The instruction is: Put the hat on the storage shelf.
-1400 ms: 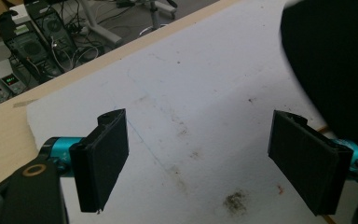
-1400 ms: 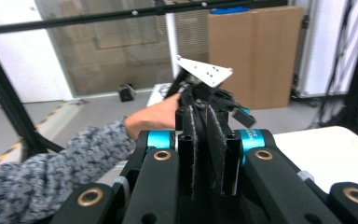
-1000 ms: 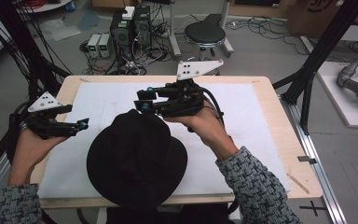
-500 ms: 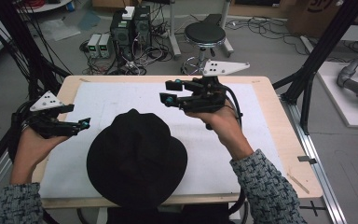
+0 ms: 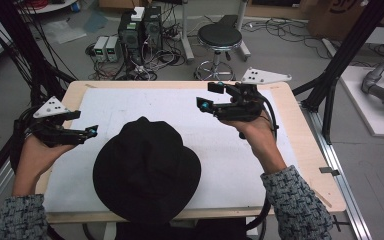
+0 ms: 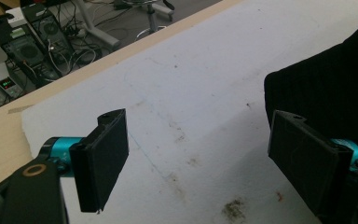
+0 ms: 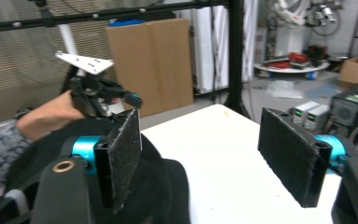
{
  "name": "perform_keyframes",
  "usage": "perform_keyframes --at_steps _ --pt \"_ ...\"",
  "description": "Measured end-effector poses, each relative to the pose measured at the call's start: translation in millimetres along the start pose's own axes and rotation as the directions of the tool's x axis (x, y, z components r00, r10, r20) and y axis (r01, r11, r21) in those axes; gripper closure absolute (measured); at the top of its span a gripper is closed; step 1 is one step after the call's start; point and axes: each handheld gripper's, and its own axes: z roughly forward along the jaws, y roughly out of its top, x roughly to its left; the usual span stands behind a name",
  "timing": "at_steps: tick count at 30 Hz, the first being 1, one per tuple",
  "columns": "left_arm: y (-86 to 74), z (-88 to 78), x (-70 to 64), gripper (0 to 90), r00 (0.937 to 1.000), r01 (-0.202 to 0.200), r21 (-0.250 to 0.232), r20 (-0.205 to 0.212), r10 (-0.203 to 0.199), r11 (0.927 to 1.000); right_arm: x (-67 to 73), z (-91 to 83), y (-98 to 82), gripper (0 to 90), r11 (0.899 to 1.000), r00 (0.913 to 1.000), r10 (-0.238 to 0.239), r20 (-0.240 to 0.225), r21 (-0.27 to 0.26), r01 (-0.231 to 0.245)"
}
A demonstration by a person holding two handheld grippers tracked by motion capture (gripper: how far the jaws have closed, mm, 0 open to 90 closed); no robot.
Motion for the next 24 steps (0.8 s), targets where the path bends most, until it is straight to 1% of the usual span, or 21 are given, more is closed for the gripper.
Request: perform_keyframes --at_steps 2,3,4,6,8,9,11,13,14,15,16,17,19,20,22,24 --pt "0.1 0.2 -0.2 20.5 1.0000 0.002 0.000 -0.001 -0.002 1.0000 -4.2 -5.1 -3.4 24.4 1.000 0.9995 0.017 0.026 -0.002 -0.017" --pt "0.1 0.3 -0.3 20.5 1.0000 0.002 0.000 -0.001 -0.002 1.0000 -6.5 -8.3 -6.0 22.5 1.000 0.9987 0.013 0.049 0.004 -0.013" --pt "0.1 0.3 -0.5 20.5 1.0000 0.003 0.001 -0.001 -0.003 1.0000 -6.5 -8.3 -6.0 22.5 1.000 0.9987 0.013 0.049 0.004 -0.013" --pt "0.0 0.4 -0.6 20.5 1.0000 0.004 -0.001 -0.001 -0.004 1.0000 -9.4 -13.7 -10.2 20.6 1.000 0.9965 0.005 0.083 0.005 -0.005" --pt "0.0 0.1 -0.4 20.5 1.0000 0.002 0.000 -0.001 -0.002 1.0000 -12.7 -17.6 -14.0 16.6 1.000 0.9939 0.017 0.109 -0.002 -0.016" --pt "-0.1 0.1 -0.4 20.5 1.0000 0.002 0.000 -0.002 -0.002 1.0000 -14.5 -19.8 -15.7 13.9 1.000 0.9909 0.019 0.133 0.001 -0.019" --pt "0.0 -0.1 -0.3 20.5 1.0000 0.001 0.000 -0.001 -0.001 1.0000 -18.4 -24.8 -19.3 12.8 1.000 0.9832 0.008 0.182 0.007 -0.010" --pt "0.0 0.0 -0.3 20.5 1.0000 0.001 0.001 -0.001 -0.001 1.0000 -22.6 -31.2 -23.0 12.7 1.000 0.9786 0.009 0.206 -0.001 -0.009" --pt "-0.1 0.0 -0.4 20.5 1.0000 0.002 0.000 -0.001 -0.002 1.0000 -24.5 -34.5 -25.0 12.7 1.000 0.9748 0.009 0.223 -0.008 -0.008" --pt "-0.1 0.0 -0.3 20.5 1.0000 0.001 0.000 -0.001 -0.001 1.0000 -26.2 -38.2 -27.1 12.7 1.000 0.9723 0.015 0.233 -0.013 -0.013" --pt "0.0 0.0 -0.2 20.5 1.0000 0.001 0.001 -0.001 -0.001 1.0000 -28.3 -41.7 -29.5 12.7 1.000 0.9719 0.020 0.235 -0.019 -0.016" --pt "0.0 0.1 -0.3 20.5 1.0000 0.002 0.000 -0.001 -0.002 1.0000 -30.1 -45.3 -31.8 12.7 1.000 0.9689 0.027 0.246 -0.022 -0.022" --pt "-0.1 0.0 -0.1 20.5 1.0000 0.001 0.002 -0.001 -0.001 1.0000 -32.9 -52.4 -36.5 12.7 0.999 0.9601 0.031 0.278 -0.024 -0.025" --pt "-0.1 0.3 -0.4 20.5 1.0000 0.004 0.000 -0.001 -0.004 1.0000 -33.6 -55.9 -39.0 12.7 0.999 0.9570 0.041 0.287 -0.026 -0.035" --pt "-0.3 0.6 -0.5 20.5 1.0000 0.003 0.002 -0.001 -0.003 1.0000 -36.1 -62.5 -43.8 12.7 0.999 0.9500 0.043 0.309 -0.032 -0.035" --pt "-0.3 0.6 -0.7 20.5 1.0000 0.002 0.004 -0.001 -0.002 1.0000 -37.9 -68.8 -48.5 12.7 0.999 0.9405 0.037 0.338 -0.032 -0.028"
